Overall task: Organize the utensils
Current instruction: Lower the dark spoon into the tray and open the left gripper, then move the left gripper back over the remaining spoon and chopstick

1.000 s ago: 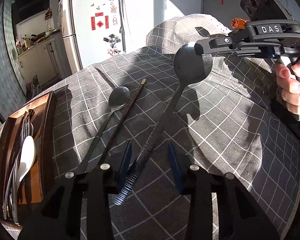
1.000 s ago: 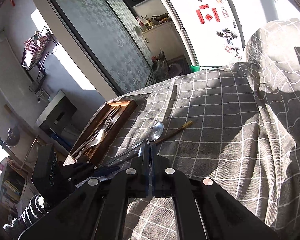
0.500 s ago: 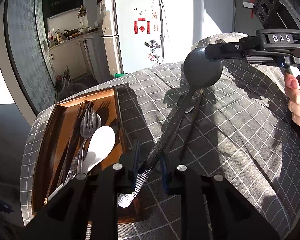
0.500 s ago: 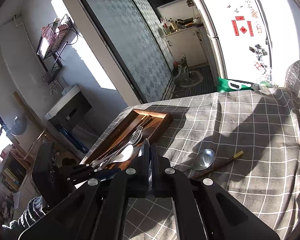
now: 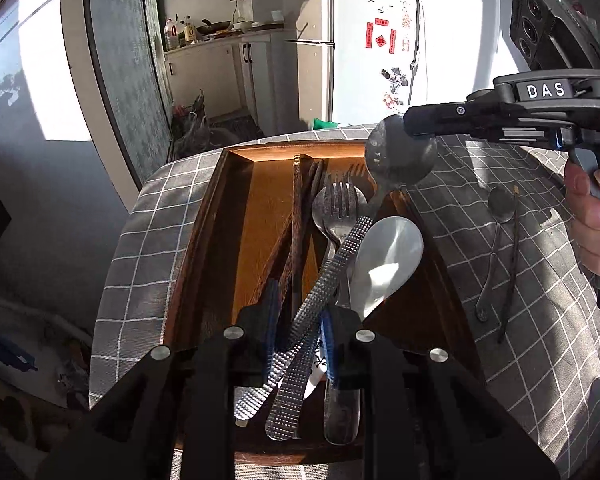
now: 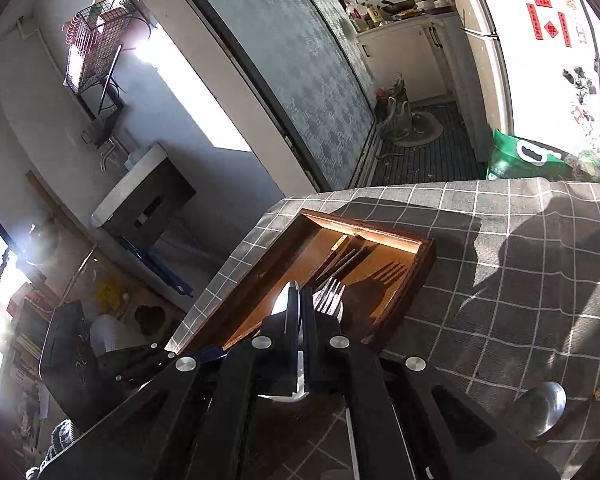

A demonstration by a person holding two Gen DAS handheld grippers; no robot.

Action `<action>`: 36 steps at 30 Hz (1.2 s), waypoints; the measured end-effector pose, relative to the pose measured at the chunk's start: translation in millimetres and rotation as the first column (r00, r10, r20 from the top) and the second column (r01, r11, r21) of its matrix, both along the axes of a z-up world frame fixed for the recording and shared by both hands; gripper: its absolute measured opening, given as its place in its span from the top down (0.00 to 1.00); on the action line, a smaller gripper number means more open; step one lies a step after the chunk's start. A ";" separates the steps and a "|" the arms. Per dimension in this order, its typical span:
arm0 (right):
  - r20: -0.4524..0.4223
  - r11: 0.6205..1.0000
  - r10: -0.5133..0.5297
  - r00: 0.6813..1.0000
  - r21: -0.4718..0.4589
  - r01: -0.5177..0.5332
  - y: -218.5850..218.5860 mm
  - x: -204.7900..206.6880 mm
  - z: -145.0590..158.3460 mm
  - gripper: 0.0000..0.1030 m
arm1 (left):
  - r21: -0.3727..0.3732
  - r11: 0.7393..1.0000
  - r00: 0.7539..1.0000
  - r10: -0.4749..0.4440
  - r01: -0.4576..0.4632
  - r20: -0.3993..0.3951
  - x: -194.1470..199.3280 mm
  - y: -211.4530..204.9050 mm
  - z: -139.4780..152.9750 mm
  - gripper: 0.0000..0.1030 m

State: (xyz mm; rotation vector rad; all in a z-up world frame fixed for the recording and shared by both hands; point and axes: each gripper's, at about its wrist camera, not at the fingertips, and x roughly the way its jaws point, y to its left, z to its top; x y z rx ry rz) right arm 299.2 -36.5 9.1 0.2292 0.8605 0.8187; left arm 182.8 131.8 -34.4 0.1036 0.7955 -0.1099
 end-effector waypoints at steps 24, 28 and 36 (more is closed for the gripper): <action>0.058 0.979 -0.194 0.979 -0.044 0.197 -132.2 -38.3 15.6 0.38 | -0.020 0.951 0.947 -0.306 0.309 0.100 -47.9 -90.5 29.4 0.32; -0.025 0.968 -0.248 0.968 0.029 0.249 -178.4 -43.0 -4.6 0.38 | 0.020 0.913 0.913 -0.408 0.408 0.025 -53.3 -140.1 6.0 0.41; -0.085 0.955 -0.277 0.957 0.088 0.285 -209.7 -44.8 -29.9 0.38 | 0.062 0.919 0.921 -0.386 0.388 -0.052 -34.9 -157.2 -22.3 0.53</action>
